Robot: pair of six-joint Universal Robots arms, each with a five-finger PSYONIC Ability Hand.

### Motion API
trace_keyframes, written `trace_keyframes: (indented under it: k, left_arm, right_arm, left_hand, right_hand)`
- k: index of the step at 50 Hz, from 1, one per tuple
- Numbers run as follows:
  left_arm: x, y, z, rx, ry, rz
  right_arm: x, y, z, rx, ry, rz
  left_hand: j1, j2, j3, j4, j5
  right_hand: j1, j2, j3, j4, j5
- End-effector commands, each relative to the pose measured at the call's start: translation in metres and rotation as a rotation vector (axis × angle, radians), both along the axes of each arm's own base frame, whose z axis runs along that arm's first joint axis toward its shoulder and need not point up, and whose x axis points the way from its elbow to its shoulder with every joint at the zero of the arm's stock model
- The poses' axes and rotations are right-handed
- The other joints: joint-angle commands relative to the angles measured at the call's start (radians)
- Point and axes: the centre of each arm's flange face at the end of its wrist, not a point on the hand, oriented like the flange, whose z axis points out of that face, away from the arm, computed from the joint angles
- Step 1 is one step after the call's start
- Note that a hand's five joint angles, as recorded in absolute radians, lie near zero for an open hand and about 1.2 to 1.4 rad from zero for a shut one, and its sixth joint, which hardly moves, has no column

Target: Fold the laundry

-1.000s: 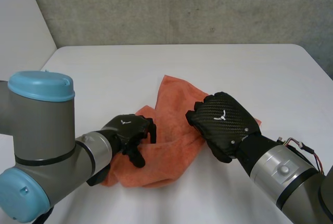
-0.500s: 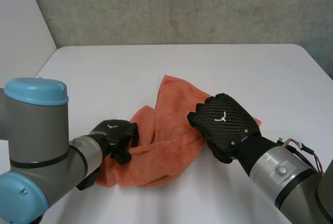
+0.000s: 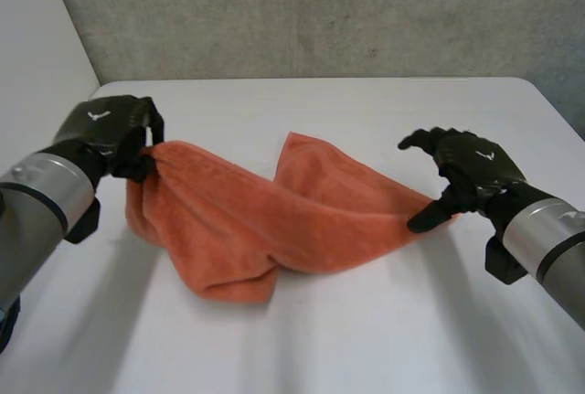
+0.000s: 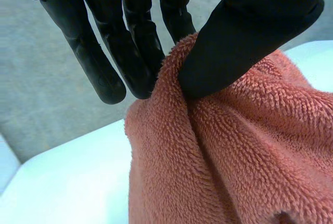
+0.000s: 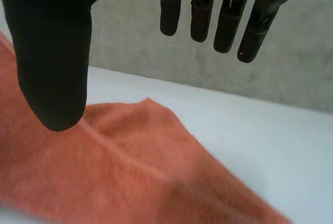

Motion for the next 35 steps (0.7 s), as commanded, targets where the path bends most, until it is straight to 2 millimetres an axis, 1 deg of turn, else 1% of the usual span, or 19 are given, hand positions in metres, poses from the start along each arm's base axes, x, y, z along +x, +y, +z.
trace_keyframes:
  k: [1, 2, 4, 7, 9, 10, 12, 13, 14, 15, 17, 18, 19, 20, 21, 22, 23, 25, 35]
  left_arm:
    - [0.015, -0.014, 0.0, 0.002, 0.002, 0.056]
    - [0.017, -0.016, 0.001, 0.001, 0.003, 0.064]
    - [0.018, -0.017, 0.0, 0.002, 0.003, 0.067]
    - [0.018, -0.017, -0.001, 0.005, 0.003, 0.065]
    - [0.017, -0.013, -0.002, 0.011, 0.001, 0.061]
    - [0.017, -0.013, -0.002, 0.011, 0.001, 0.061]
    - [0.017, -0.012, -0.001, 0.008, 0.002, 0.059]
    - [0.017, -0.009, 0.002, 0.001, 0.004, 0.058]
    - [0.018, -0.005, 0.006, -0.011, 0.007, 0.055]
    - [0.018, -0.005, 0.006, -0.011, 0.007, 0.055]
    - [0.019, 0.005, 0.013, -0.036, 0.013, 0.051]
    - [0.019, 0.005, 0.013, -0.036, 0.013, 0.051]
    - [0.02, 0.01, 0.017, -0.051, 0.017, 0.05]
    - [0.02, 0.01, 0.017, -0.051, 0.017, 0.05]
    - [0.021, 0.015, 0.021, -0.065, 0.019, 0.048]
    - [0.022, 0.019, 0.026, -0.081, 0.023, 0.048]
    - [0.022, 0.019, 0.026, -0.081, 0.023, 0.048]
    - [0.023, 0.026, 0.031, -0.103, 0.027, 0.046]
    - [0.026, 0.035, 0.032, -0.108, 0.027, 0.049]
  right_arm:
    - [-0.003, 0.005, -0.034, 0.183, 0.023, 0.027]
    - [-0.003, 0.005, -0.034, 0.183, 0.023, 0.027]
    - [0.0, 0.007, -0.046, 0.235, 0.028, 0.05]
    - [0.002, 0.006, -0.052, 0.25, 0.031, 0.058]
    - [0.003, -0.001, -0.062, 0.273, 0.039, 0.054]
    - [0.003, -0.001, -0.062, 0.273, 0.039, 0.054]
    - [0.007, -0.018, -0.067, 0.26, 0.046, 0.045]
    - [0.007, -0.018, -0.067, 0.26, 0.046, 0.045]
    - [0.009, -0.024, -0.07, 0.256, 0.055, 0.045]
    - [0.009, -0.024, -0.07, 0.256, 0.055, 0.045]
    - [0.016, -0.034, -0.072, 0.228, 0.078, 0.048]
    - [0.016, -0.034, -0.072, 0.227, 0.078, 0.048]
    - [0.02, -0.038, -0.072, 0.211, 0.092, 0.047]
    - [0.022, -0.043, -0.072, 0.194, 0.105, 0.032]
    - [0.022, -0.043, -0.072, 0.194, 0.105, 0.032]
    - [0.022, -0.048, -0.073, 0.186, 0.118, 0.011]
    - [0.021, -0.053, -0.074, 0.178, 0.126, -0.007]
    - [0.021, -0.056, -0.072, 0.166, 0.128, -0.024]
    - [0.023, -0.071, -0.061, 0.084, 0.109, -0.041]
  left_hand:
    - [0.216, 0.179, 0.182, 0.179, 0.195]
    - [0.216, 0.179, 0.182, 0.179, 0.195]
    - [0.216, 0.179, 0.182, 0.179, 0.195]
    - [0.216, 0.179, 0.182, 0.179, 0.195]
    - [0.216, 0.179, 0.182, 0.179, 0.195]
    - [0.216, 0.179, 0.182, 0.179, 0.195]
    - [0.216, 0.179, 0.182, 0.179, 0.195]
    - [0.216, 0.179, 0.182, 0.179, 0.195]
    - [0.216, 0.179, 0.182, 0.179, 0.195]
    - [0.216, 0.179, 0.182, 0.179, 0.195]
    - [0.216, 0.179, 0.182, 0.179, 0.195]
    - [0.216, 0.179, 0.182, 0.179, 0.195]
    - [0.216, 0.179, 0.182, 0.179, 0.195]
    - [0.216, 0.179, 0.182, 0.179, 0.195]
    - [0.216, 0.179, 0.182, 0.179, 0.195]
    - [0.216, 0.179, 0.182, 0.179, 0.195]
    - [0.216, 0.179, 0.182, 0.179, 0.195]
    - [0.216, 0.179, 0.182, 0.179, 0.195]
    - [0.216, 0.179, 0.182, 0.179, 0.195]
  right_hand:
    - [-0.011, -0.1, -0.033, -0.04, -0.031]
    - [-0.011, -0.1, -0.033, -0.04, -0.031]
    - [-0.014, -0.103, -0.036, -0.043, -0.034]
    - [-0.016, -0.106, -0.039, -0.046, -0.037]
    - [-0.019, -0.109, -0.042, -0.049, -0.04]
    - [-0.019, -0.109, -0.042, -0.049, -0.04]
    - [-0.019, -0.109, -0.042, -0.049, -0.04]
    - [-0.019, -0.109, -0.042, -0.049, -0.04]
    - [-0.017, -0.106, -0.039, -0.046, -0.037]
    - [-0.016, -0.106, -0.039, -0.046, -0.037]
    - [-0.008, -0.097, -0.03, -0.037, -0.028]
    - [-0.008, -0.097, -0.03, -0.037, -0.028]
    - [-0.005, -0.094, -0.027, -0.034, -0.025]
    - [0.001, -0.089, -0.021, -0.028, -0.019]
    - [0.001, -0.089, -0.021, -0.028, -0.019]
    - [0.004, -0.086, -0.018, -0.025, -0.016]
    - [0.01, -0.08, -0.013, -0.019, -0.01]
    - [0.024, -0.065, 0.002, -0.005, 0.004]
    - [0.077, -0.012, 0.055, 0.048, 0.057]
